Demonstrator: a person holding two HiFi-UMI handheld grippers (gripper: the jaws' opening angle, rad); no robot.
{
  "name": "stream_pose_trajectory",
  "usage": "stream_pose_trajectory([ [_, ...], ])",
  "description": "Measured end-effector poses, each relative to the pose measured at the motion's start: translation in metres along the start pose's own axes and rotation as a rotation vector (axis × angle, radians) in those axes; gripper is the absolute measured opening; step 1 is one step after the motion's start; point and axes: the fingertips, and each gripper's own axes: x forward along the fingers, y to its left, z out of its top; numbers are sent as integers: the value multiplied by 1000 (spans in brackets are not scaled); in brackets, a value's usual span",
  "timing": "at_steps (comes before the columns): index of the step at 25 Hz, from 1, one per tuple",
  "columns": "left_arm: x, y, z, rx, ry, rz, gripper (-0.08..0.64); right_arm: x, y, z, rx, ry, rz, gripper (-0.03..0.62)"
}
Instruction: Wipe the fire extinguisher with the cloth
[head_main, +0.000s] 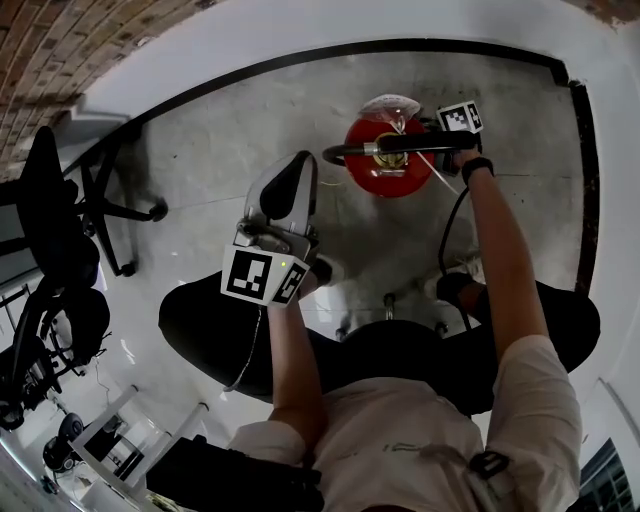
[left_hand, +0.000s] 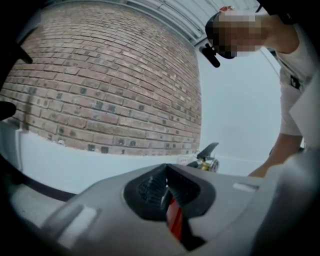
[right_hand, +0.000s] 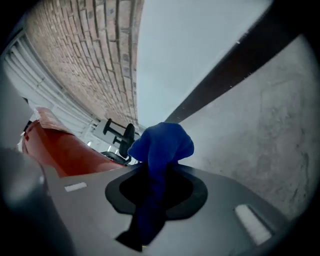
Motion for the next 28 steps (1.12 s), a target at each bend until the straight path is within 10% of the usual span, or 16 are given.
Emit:
stream_pose_trajectory([
  [9, -2, 8, -25, -7, 47, 26, 2, 3, -117, -49, 67, 132, -314, 76],
  [14, -1, 13, -24, -23, 41, 36, 2, 0, -101, -39, -35, 196, -387, 77],
  [21, 4, 20, 11, -34, -44, 26, 2, -47, 57, 117, -518, 73, -258, 76],
  [28, 4, 41, 41, -58, -109, 42, 2, -22, 270, 152, -837, 437, 122, 77],
])
